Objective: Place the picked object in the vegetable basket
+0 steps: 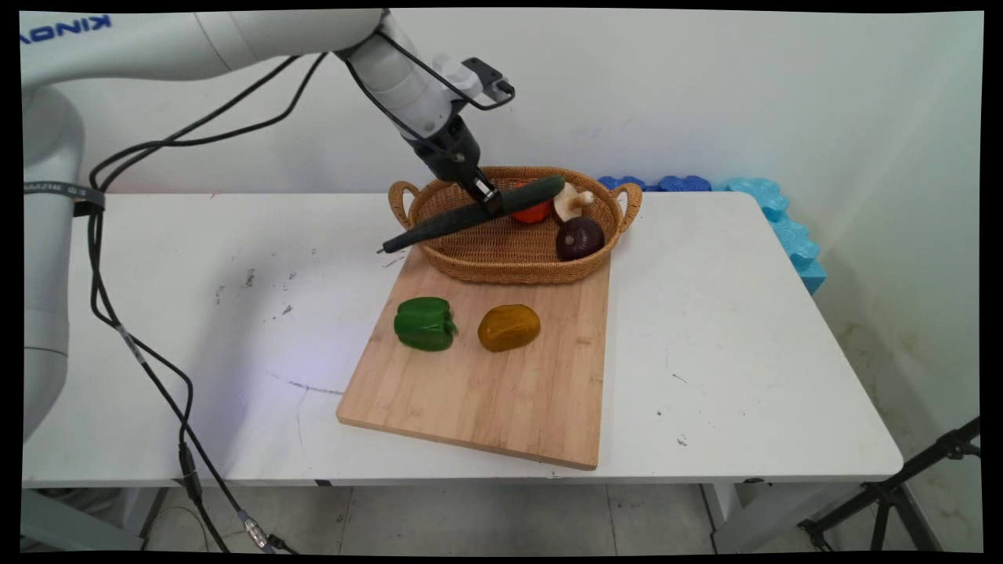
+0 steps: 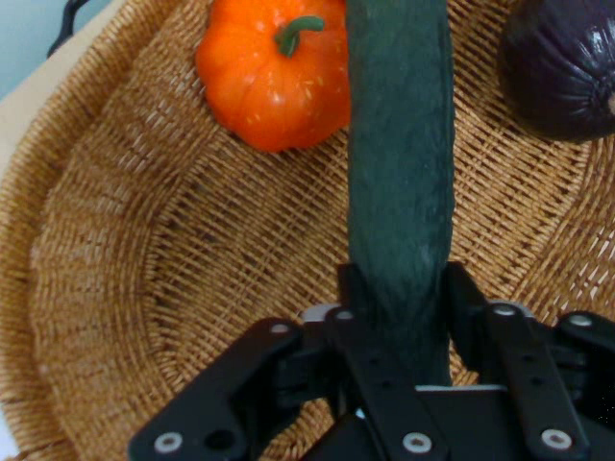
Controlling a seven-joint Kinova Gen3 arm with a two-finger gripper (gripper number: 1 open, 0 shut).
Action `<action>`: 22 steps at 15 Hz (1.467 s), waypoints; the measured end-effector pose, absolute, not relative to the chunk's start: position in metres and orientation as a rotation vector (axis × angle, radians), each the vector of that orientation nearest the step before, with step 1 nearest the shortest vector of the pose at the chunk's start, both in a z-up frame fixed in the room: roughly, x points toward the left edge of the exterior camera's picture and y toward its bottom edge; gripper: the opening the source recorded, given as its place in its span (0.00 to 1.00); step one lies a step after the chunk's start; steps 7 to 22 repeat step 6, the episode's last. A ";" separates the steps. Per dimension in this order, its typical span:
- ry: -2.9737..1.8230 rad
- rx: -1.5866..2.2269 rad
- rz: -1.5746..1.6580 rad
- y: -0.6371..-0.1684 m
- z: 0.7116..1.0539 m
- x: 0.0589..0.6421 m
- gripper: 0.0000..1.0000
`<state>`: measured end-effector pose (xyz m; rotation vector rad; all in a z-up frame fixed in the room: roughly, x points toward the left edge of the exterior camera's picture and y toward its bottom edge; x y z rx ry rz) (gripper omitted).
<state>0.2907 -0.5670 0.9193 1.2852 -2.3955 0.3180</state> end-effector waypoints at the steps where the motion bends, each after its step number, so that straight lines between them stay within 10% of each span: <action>1: -2.397 1.288 0.315 -0.569 0.916 0.289 1.00; 22: -2.387 1.279 0.313 -0.577 0.908 0.277 1.00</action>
